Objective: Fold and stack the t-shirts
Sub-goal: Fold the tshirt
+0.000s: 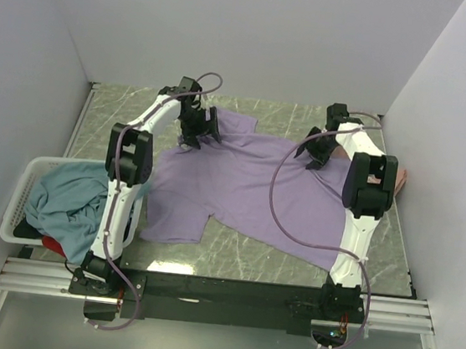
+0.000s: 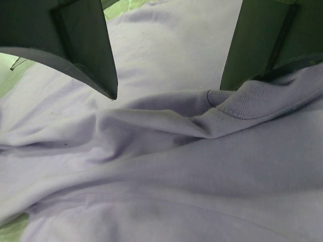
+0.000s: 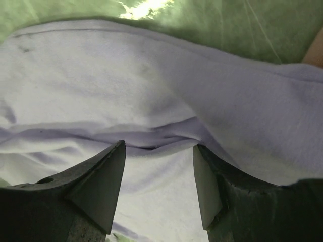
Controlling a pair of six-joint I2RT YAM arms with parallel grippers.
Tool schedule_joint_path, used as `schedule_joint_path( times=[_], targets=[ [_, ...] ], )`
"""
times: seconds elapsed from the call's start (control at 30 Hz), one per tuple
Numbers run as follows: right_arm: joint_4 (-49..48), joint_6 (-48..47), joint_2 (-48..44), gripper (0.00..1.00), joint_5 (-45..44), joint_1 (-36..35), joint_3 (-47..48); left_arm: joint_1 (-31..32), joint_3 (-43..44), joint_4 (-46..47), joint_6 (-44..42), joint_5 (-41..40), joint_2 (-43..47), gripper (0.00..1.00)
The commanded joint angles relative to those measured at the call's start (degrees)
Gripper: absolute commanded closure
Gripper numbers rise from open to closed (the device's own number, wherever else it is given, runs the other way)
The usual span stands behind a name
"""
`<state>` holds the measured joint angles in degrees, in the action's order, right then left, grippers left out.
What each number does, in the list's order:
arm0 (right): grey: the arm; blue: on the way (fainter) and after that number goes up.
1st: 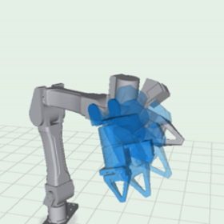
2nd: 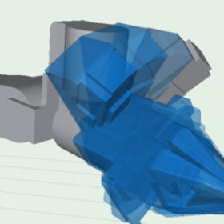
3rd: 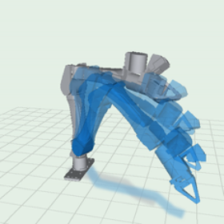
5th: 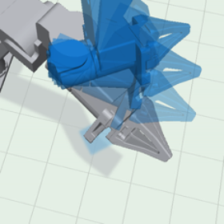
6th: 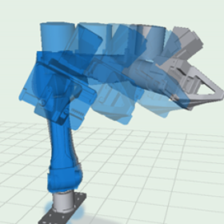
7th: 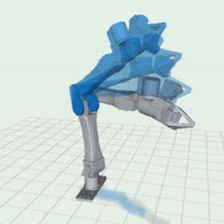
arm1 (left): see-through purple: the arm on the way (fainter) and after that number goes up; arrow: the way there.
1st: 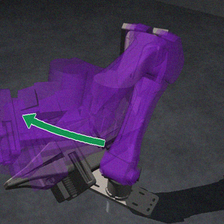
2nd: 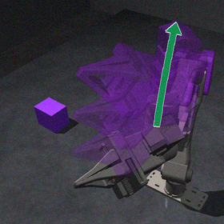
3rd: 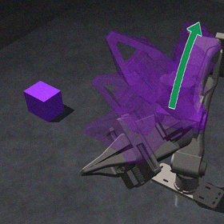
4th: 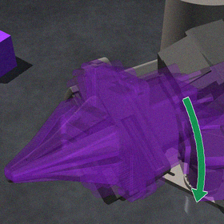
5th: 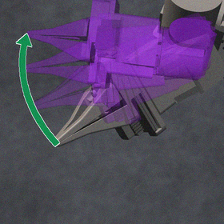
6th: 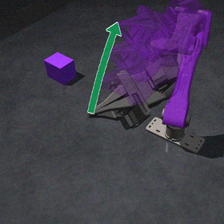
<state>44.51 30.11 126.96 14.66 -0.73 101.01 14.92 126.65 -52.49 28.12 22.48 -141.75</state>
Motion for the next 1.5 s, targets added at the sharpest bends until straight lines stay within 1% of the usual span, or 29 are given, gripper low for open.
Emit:
schedule_joint_path(
  times=[0.0,0.17,0.33,0.43,0.47,0.53,0.57,0.63,0.67,0.73,0.77,0.9,1.03,1.17,1.33,1.47],
  targets=[
    [1.90,-0.75,-0.13,0.37,1.60,0.47,4.80,-0.24,-2.36,7.30,-3.25,2.48,3.75,0.11],
    [0.40,-0.84,-3.29,0.37,6.34,0.47,3.94,-0.24,-1.59,7.31,-3.33,2.57,8.15,0.11],
    [-1.09,-0.75,-8.90,0.37,7.76,0.47,0.16,-0.15,-3.59,7.92,-2.81,2.39,14.13,0.11],
    [-2.06,-0.84,-12.33,0.37,7.50,0.12,-5.71,0.11,-8.86,9.33,-1.67,2.66,17.82,0.11],
    [-2.23,-0.75,-13.22,0.37,7.23,-0.14,-7.04,0.29,-11.83,9.42,-1.66,2.31,18.70,0.11],
    [-2.94,-0.93,-15.59,0.37,6.44,-1.11,-10.90,0.99,-15.10,9.60,-1.84,1.26,20.98,0.11],
    [-3.37,-0.93,-16.38,0.37,6.00,-1.46,-12.40,1.16,-18.34,9.51,-1.75,0.90,21.69,0.11],
    [-4.60,-0.67,-18.48,0.37,5.56,-2.43,-16.78,1.52,-21.69,9.34,-1.14,0.37,23.53,0.11],
    [-5.13,-0.23,-19.11,0.37,5.56,-2.61,-18.29,1.52,-25.28,9.68,-0.88,0.37,24.15,0.11],
    [-6.88,0.21,-21.04,0.37,5.47,-3.04,-22.67,1.52,-28.98,10.56,-0.08,-0.15,26.34,0.11],
    [-7.33,0.56,-21.74,0.37,5.30,-3.22,-24.01,1.52,-32.40,11.09,0.09,-1.03,27.14,0.11],
    [-9.61,1.01,-24.30,0.37,4.33,-3.40,-30.07,1.52,-38.22,11.01,0.79,-4.27,30.04,0.11],
    [-10.85,1.27,-25.97,0.37,3.19,-3.31,-34.99,1.43,-41.83,10.31,1.15,-8.50,30.57,0.10],
    [-11.03,1.09,-25.62,0.38,1.52,-3.22,-36.06,1.43,-43.59,10.13,0.97,-12.37,30.49,0.10],
    [-11.64,0.92,-23.69,0.38,0.02,-2.70,-36.58,1.43,-43.60,11.53,0.45,-13.60,28.29,0.10],
    [-11.90,0.66,-22.37,0.38,-0.24,-1.38,-36.76,1.78,-41.49,12.32,-0.87,-14.65,25.05,0.10]
  ],
)
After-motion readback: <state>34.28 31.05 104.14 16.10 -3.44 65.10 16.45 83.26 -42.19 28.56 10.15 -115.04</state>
